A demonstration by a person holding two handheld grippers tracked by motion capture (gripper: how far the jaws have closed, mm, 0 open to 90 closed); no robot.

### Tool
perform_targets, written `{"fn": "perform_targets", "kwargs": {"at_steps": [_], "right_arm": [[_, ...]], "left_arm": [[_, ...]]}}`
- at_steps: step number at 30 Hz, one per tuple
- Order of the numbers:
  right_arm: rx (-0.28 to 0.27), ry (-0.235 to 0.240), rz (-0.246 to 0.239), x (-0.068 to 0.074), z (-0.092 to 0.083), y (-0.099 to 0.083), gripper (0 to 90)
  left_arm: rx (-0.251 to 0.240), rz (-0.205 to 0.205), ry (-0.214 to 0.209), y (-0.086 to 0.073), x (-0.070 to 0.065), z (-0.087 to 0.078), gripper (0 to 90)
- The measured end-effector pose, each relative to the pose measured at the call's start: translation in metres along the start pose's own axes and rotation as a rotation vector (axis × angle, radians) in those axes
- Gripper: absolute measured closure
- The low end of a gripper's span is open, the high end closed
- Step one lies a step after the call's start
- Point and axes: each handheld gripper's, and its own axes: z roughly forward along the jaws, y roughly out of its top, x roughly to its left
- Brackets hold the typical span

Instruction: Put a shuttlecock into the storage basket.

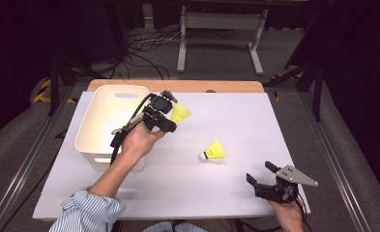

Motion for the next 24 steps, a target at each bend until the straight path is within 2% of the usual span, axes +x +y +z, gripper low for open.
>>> {"fn": "perform_targets", "kwargs": {"at_steps": [24], "right_arm": [[0.002,0.001,0.001,0.000,0.000,0.000,13.4]], "left_arm": [[-0.009,-0.021,0.006,-0.003,0.012,-0.012,64.6]]}}
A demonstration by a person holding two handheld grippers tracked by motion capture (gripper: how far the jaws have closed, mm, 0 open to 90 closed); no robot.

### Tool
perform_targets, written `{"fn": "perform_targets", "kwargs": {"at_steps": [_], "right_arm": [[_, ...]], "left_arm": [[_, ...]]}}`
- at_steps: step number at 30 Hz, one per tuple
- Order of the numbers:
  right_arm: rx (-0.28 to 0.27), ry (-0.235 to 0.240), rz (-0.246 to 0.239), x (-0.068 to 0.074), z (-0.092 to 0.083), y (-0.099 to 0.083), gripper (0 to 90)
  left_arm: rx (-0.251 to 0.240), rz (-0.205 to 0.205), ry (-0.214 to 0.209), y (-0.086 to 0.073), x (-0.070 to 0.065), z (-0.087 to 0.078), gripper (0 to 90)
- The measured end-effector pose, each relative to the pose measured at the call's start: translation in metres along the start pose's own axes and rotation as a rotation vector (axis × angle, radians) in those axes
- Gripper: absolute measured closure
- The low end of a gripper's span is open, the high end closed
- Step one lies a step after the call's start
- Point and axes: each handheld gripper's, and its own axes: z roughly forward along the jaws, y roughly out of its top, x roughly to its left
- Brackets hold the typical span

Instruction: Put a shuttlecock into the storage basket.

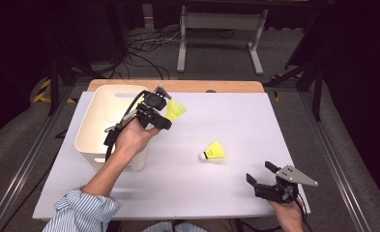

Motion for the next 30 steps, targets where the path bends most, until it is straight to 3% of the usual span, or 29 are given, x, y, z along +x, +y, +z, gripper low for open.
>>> {"fn": "perform_targets", "kwargs": {"at_steps": [30], "right_arm": [[0.002,0.000,0.001,0.000,0.000,0.000,13.3]], "left_arm": [[-0.021,-0.035,0.004,-0.004,0.016,-0.017,64.7]]}}
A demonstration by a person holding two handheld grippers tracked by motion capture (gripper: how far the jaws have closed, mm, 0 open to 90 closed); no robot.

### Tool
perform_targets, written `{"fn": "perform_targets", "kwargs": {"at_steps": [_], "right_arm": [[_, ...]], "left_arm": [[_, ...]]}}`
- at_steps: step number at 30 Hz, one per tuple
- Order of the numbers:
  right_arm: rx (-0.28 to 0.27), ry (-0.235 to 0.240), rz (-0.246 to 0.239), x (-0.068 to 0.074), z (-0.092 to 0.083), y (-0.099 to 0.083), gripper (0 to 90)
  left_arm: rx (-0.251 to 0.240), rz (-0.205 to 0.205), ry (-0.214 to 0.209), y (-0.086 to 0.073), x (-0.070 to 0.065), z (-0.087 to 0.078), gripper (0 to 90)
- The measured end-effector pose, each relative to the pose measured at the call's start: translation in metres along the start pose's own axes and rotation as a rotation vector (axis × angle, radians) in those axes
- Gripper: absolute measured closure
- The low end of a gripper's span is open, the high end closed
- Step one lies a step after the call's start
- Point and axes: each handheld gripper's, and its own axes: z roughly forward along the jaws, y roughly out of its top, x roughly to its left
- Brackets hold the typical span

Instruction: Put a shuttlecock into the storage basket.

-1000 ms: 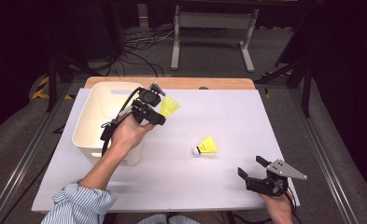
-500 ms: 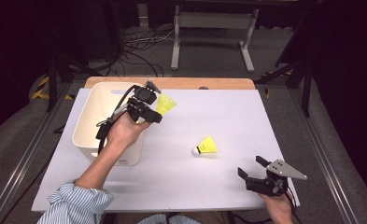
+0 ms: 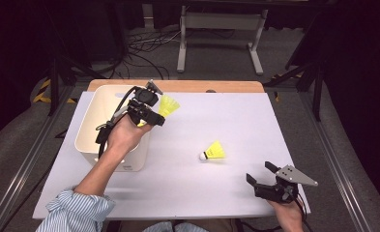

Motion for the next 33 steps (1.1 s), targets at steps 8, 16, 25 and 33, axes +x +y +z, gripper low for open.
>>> {"fn": "perform_targets", "kwargs": {"at_steps": [8,16,25,33], "right_arm": [[-0.001,-0.001,0.000,0.000,0.000,0.000,13.3],[-0.001,-0.001,0.000,0.000,0.000,0.000,13.3],[-0.001,-0.001,0.000,0.000,0.000,0.000,13.3],[0.000,-0.001,-0.001,0.000,0.000,0.000,13.3]], "left_arm": [[-0.003,-0.008,0.001,-0.001,0.004,-0.003,64.7],[-0.009,-0.019,0.003,-0.003,0.008,-0.006,64.7],[-0.011,-0.026,0.009,-0.005,0.012,-0.010,64.6],[-0.022,-0.039,0.016,-0.008,0.018,-0.014,64.7]]}}
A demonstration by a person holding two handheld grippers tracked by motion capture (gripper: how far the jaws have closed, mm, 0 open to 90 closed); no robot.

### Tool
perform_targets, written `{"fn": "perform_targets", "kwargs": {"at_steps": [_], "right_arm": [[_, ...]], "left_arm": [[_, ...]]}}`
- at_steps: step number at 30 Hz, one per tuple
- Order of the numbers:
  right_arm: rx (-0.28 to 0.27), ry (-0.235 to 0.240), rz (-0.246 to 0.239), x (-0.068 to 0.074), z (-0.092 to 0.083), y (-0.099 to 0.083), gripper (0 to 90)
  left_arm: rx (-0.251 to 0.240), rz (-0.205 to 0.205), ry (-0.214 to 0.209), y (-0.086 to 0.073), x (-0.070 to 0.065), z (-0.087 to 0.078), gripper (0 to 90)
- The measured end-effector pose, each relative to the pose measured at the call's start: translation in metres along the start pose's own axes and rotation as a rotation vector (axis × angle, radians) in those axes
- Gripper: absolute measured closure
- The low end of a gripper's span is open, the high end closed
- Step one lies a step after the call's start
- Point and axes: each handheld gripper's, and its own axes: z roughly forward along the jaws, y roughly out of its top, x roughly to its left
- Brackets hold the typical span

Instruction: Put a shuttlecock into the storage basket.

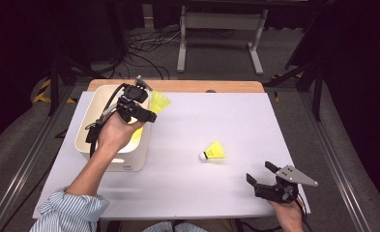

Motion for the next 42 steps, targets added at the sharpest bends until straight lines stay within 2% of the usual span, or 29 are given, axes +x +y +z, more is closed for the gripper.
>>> {"fn": "perform_targets", "kwargs": {"at_steps": [27,42], "right_arm": [[0.000,0.000,0.000,0.000,0.000,0.000,13.3],[0.001,0.000,0.000,0.000,0.000,0.000,13.3]], "left_arm": [[-0.013,-0.051,0.023,-0.010,0.022,-0.009,64.6],[-0.020,-0.094,0.033,-0.018,0.034,-0.013,64.6]]}}
